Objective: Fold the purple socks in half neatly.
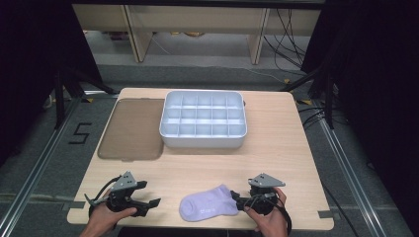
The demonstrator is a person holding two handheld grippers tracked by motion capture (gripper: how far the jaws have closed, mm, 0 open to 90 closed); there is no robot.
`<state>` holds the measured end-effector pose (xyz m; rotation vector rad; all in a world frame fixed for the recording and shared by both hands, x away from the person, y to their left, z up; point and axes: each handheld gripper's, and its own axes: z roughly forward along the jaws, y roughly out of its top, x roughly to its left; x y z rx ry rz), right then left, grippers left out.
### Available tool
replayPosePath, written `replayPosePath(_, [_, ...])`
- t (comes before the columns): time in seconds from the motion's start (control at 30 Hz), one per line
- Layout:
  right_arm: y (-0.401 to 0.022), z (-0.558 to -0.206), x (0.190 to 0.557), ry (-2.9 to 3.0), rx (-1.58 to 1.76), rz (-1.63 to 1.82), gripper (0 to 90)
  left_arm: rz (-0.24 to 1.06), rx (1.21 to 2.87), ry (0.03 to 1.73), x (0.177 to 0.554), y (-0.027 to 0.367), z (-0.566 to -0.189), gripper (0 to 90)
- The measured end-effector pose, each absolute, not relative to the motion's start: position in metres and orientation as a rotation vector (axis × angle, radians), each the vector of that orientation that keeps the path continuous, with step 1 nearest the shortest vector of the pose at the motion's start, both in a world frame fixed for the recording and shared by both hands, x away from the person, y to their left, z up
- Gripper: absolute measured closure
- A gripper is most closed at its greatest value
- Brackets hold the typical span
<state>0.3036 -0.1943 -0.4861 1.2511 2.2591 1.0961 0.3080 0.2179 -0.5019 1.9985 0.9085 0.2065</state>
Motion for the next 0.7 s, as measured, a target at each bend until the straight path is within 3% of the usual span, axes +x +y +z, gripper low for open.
replayPosePath(0.23, [-0.191, -0.483, 0.302, 2.315, 1.188, 1.136, 38.8, 0.217, 2.003, 0.896, 0.308, 0.218, -0.502, 15.5])
replayPosePath(0.33, [-0.185, -0.480, 0.297, 2.345, 1.141, 1.126, 52.3, 0.218, 2.011, 0.904, 0.308, 0.218, -0.502, 15.5])
replayPosePath(0.6, [-0.173, -0.474, 0.292, 2.362, 1.042, 1.174, 69.1, 0.228, 2.019, 0.896, 0.310, 0.215, -0.503, 15.5])
replayPosePath(0.7, [-0.165, -0.475, 0.289, 2.408, 0.992, 1.184, 80.0, 0.228, 2.039, 0.891, 0.311, 0.213, -0.504, 15.8])
